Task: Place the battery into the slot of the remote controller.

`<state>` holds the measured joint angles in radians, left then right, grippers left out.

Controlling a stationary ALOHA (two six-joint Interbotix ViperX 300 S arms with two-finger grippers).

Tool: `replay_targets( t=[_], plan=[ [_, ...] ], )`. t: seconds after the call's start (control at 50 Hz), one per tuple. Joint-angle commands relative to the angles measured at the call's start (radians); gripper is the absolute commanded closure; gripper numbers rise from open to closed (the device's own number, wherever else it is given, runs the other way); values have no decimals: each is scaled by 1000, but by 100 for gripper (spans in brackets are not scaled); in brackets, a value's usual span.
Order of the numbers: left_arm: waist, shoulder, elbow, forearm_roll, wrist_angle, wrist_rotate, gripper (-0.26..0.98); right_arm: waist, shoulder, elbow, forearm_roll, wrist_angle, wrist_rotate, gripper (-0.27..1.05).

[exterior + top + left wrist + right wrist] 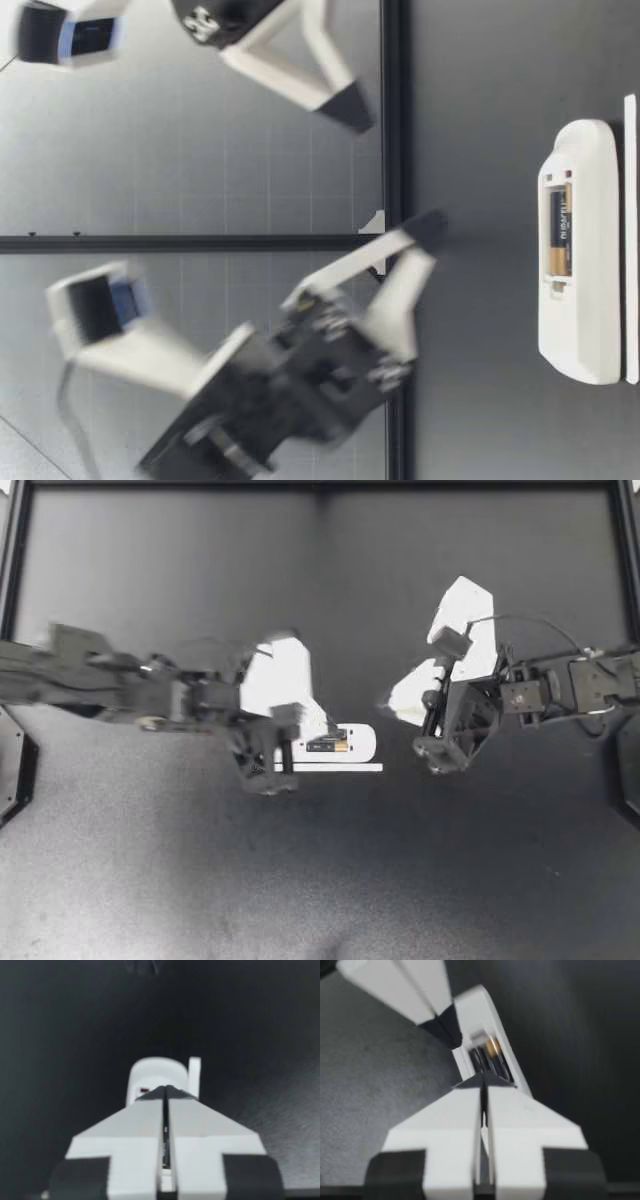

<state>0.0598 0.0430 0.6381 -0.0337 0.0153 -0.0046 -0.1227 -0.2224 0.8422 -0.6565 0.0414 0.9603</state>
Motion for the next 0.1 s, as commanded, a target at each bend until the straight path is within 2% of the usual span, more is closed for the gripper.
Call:
replay_targets(
  t=[0.0, 0.08],
  plan=[
    [0, -91, 29, -2, -40, -3, 90, -5, -31, -29, -55, -37, -20, 91],
    [0, -127, 60, -2, -71, -3, 90, -5, -35, -34, -81, -49, -46, 91]
  ],
)
